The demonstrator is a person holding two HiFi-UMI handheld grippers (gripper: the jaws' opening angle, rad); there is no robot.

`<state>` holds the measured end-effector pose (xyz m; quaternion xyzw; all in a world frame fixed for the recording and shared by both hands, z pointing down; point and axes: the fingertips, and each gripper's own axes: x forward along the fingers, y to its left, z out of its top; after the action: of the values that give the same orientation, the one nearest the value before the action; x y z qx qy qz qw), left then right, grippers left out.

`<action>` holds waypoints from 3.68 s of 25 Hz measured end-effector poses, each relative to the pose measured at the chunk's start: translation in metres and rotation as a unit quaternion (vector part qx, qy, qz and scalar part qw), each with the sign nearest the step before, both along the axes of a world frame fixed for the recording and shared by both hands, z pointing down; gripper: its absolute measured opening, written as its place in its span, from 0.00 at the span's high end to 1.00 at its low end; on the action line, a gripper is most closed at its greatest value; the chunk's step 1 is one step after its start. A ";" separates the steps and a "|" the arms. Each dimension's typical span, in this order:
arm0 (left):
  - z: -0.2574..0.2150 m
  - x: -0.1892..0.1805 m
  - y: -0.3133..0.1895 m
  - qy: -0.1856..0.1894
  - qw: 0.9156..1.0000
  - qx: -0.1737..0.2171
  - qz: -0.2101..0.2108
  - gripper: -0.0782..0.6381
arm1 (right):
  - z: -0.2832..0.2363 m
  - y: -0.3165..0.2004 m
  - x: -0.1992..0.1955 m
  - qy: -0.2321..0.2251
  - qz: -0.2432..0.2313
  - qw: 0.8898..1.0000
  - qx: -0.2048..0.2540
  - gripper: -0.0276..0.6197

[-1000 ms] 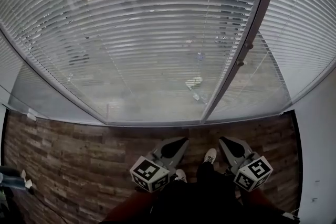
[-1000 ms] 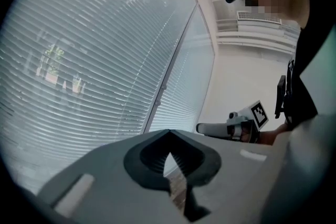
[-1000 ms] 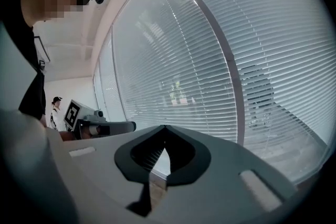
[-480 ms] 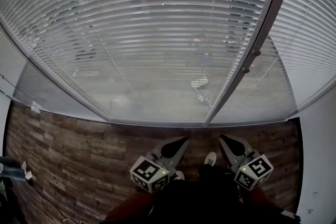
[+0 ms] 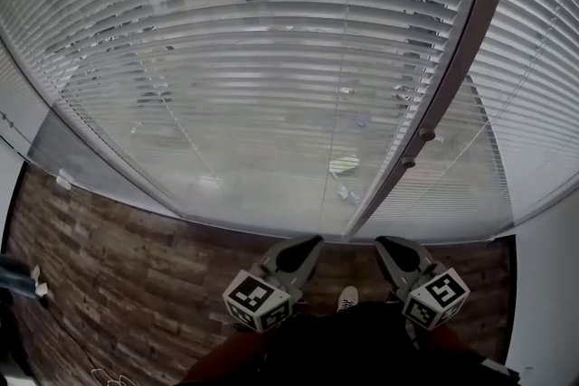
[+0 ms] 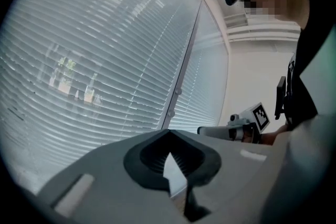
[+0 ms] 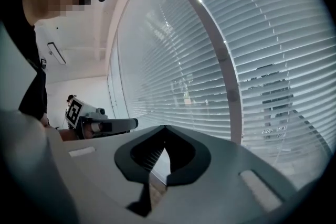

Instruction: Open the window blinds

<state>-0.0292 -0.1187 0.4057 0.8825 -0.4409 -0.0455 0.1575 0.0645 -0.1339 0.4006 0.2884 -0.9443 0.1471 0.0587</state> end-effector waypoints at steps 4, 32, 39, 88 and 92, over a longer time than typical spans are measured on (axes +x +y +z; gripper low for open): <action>-0.022 0.021 -0.020 0.002 1.000 0.018 -0.002 0.89 | -0.009 -0.018 0.017 0.000 -0.008 1.000 0.001 0.92; 0.013 0.014 -0.067 -0.060 0.997 -0.007 0.048 0.89 | 0.044 -0.069 0.018 -0.061 0.056 0.996 -0.014 0.92; 0.033 -0.025 -0.071 -0.068 0.993 -0.006 0.096 0.89 | 0.060 -0.068 -0.010 -0.070 0.121 0.990 -0.002 0.92; 0.029 -0.058 -0.045 -0.045 0.995 0.020 0.088 0.89 | -0.060 -0.150 0.041 0.097 0.314 0.929 0.169 0.73; 0.029 -0.058 -0.046 -0.048 0.995 0.021 0.089 0.89 | -0.062 -0.150 0.040 0.107 0.312 0.928 0.172 0.73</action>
<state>-0.0873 -0.1648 0.4342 0.9224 -0.3667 0.0016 0.1216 0.1050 -0.2841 0.3390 0.5884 -0.8054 -0.0387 0.0603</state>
